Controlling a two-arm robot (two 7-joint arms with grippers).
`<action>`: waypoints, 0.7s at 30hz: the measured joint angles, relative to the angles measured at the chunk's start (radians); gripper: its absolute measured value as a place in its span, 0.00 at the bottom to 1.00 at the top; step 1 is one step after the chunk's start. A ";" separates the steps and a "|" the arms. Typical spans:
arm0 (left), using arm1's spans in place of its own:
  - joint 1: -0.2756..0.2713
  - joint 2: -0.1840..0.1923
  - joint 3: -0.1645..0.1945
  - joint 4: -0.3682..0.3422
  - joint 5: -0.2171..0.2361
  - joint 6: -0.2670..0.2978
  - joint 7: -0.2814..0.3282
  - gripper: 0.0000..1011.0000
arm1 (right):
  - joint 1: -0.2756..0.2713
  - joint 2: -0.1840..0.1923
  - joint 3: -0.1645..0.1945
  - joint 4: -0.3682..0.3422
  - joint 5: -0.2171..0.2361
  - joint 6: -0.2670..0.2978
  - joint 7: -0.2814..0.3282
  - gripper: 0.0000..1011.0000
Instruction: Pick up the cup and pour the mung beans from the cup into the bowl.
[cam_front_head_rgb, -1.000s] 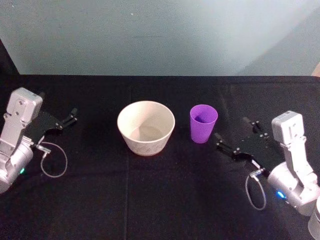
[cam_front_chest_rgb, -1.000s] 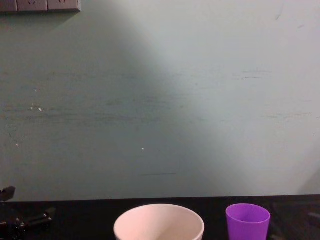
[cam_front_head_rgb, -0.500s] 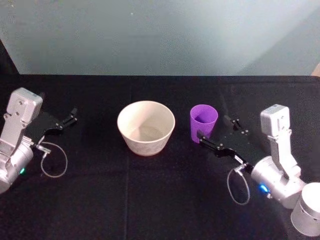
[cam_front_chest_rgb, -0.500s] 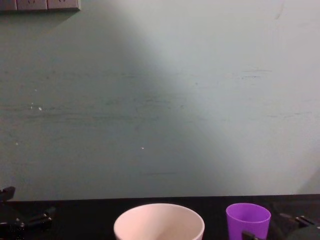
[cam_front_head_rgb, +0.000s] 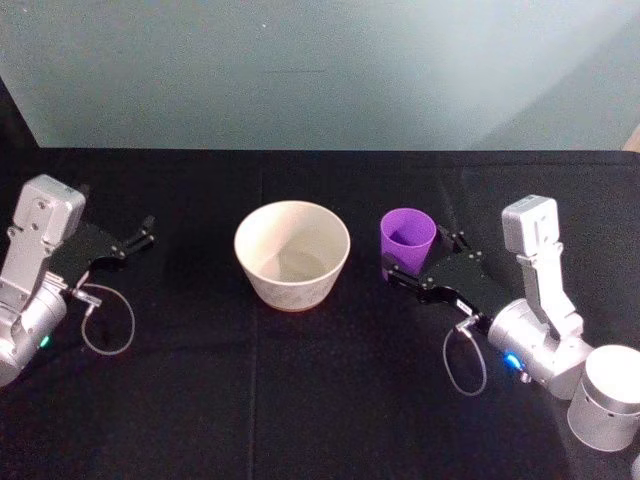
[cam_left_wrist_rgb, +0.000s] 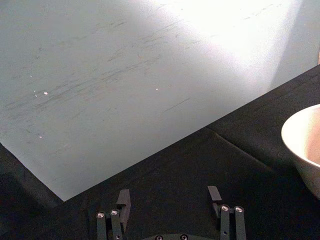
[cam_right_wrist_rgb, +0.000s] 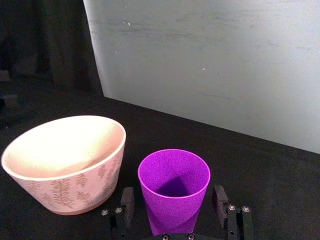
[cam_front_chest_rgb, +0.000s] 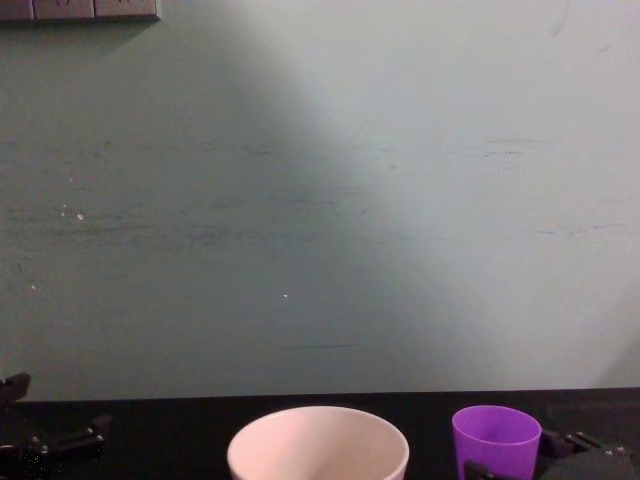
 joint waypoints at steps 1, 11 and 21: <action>0.000 0.000 0.000 0.000 0.000 0.000 0.000 0.99 | 0.006 -0.004 0.001 0.009 -0.004 0.003 0.002 0.99; 0.000 0.000 0.000 0.000 0.000 0.000 0.000 0.99 | 0.032 -0.028 0.009 0.050 -0.020 0.017 0.031 0.99; 0.000 0.000 0.000 0.000 0.000 0.000 0.000 0.99 | 0.039 -0.049 0.023 0.064 -0.041 0.022 0.043 0.99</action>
